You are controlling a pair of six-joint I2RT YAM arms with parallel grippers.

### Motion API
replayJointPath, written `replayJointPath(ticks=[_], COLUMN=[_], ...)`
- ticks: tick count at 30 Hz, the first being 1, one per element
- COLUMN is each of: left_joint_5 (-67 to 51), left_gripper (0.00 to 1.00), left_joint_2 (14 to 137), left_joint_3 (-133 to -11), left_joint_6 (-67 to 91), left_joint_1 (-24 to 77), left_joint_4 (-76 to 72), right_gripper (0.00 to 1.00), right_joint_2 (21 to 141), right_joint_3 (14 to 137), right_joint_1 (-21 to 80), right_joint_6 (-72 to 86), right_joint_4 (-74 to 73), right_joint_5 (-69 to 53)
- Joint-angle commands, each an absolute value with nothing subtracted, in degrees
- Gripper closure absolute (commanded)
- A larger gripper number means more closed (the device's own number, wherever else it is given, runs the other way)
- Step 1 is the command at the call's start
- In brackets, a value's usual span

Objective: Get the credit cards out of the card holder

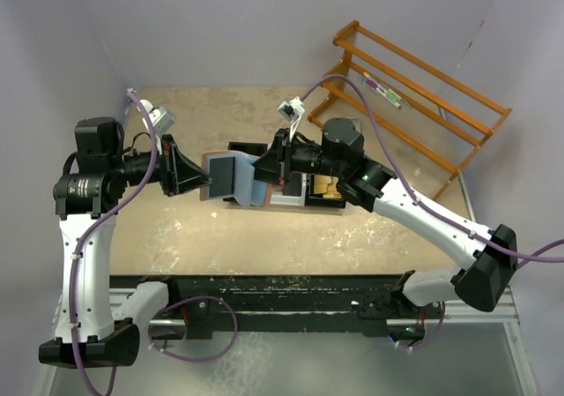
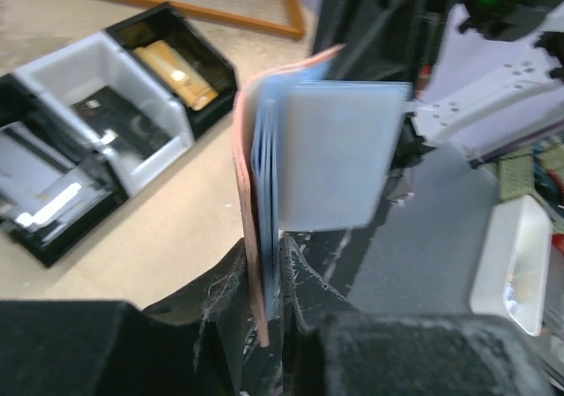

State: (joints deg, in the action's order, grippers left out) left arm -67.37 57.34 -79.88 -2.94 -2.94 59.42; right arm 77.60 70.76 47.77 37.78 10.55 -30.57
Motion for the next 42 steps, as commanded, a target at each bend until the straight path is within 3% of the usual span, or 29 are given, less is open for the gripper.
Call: replayJointPath(ticks=[1,4,11,15,26,36,39,42], left_joint_5=[-57.1,-56.5,-68.5,-72.4,-65.4,-74.1,-74.3,-75.9], left_gripper=[0.78,0.73,0.6,0.58,0.81,0.85,0.96,1.0], left_joint_2=[57.4,57.2,56.9,57.1,57.6,56.1,55.3,55.5], left_joint_3=[-78.9,-78.7,-78.6,-78.7,-79.3,-75.6,-73.6,-75.0], left_joint_6=[-0.8,-0.6,0.2,-0.1,0.7,7.8,12.5,12.8], left_joint_1=[-2.9,-2.9,-2.8,-2.8,-2.9,-2.9,-2.8,-2.8], left_joint_4=[54.3,54.4,55.0,55.6,54.8,47.5,42.8,43.0], right_gripper=[1.0,1.0,1.0,1.0,1.0,1.0,0.92,0.81], right_joint_2=[74.8,74.6,74.4,74.0,71.6,72.6,73.8,72.5], right_joint_3=[71.6,71.4,71.1,71.0,70.7,73.5,74.3,72.7], right_joint_1=[49.0,49.0,49.0,49.0,48.9,49.0,49.0,48.9], right_joint_6=[39.8,40.0,40.5,40.4,38.6,37.6,37.6,39.3], right_joint_4=[17.5,17.7,18.3,18.0,12.4,10.2,8.8,9.7], right_joint_5=[-33.5,-33.5,-34.0,-33.7,-33.6,-31.1,-31.3,-33.2])
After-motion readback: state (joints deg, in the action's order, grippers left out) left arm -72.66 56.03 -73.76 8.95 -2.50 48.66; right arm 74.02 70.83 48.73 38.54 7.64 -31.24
